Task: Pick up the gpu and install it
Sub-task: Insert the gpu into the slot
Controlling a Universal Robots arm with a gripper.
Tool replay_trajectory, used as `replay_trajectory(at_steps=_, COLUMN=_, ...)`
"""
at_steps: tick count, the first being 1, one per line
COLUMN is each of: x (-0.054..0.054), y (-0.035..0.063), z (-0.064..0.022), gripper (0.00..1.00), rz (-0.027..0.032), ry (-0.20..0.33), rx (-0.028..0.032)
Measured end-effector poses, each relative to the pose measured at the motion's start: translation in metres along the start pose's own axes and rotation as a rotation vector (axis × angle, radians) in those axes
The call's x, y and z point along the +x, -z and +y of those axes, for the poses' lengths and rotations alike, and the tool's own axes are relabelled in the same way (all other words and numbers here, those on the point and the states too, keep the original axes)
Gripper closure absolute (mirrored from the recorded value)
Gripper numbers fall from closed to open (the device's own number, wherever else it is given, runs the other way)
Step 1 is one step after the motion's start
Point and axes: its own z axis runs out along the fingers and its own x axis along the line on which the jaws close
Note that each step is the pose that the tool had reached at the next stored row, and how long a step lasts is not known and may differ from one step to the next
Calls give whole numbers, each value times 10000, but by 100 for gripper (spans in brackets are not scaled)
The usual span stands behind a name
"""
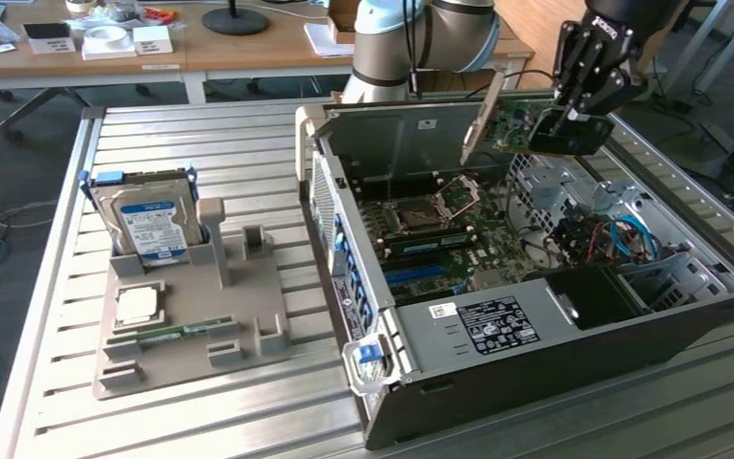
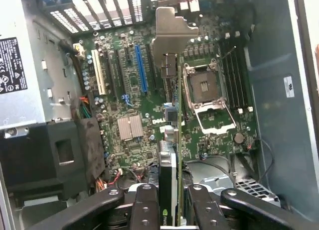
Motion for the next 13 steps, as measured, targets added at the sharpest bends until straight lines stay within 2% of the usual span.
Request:
replay_trajectory(at_steps=3, x=0, y=-3, z=0, gripper=73, rz=4, ry=133, rx=-2)
replay_trajectory(at_steps=6, x=0, y=-8, z=-1, gripper=73, rz=7, ry=347, rx=28)
replay_trajectory(at_steps=13, x=1, y=-51, z=-2, gripper=73, rz=-5, ry=839, rx=210)
